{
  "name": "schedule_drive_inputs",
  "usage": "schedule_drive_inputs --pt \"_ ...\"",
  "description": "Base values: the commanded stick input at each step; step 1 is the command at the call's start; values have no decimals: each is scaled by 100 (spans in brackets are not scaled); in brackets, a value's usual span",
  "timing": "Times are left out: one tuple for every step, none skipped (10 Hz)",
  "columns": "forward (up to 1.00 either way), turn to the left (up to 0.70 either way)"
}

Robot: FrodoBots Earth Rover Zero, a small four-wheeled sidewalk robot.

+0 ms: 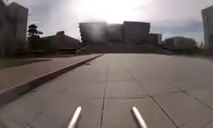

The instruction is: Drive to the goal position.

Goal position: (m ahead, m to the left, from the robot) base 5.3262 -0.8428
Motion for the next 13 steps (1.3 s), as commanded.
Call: schedule_drive_inputs --pt "100 -27" --pt "100 -27" --pt "100 -27" --pt "100 -27" --pt "100 -20" --pt "100 0" --pt "100 0" --pt "100 0" --pt "100 0" --pt "100 0" --pt "100 0" --pt "100 0" --pt "100 0"
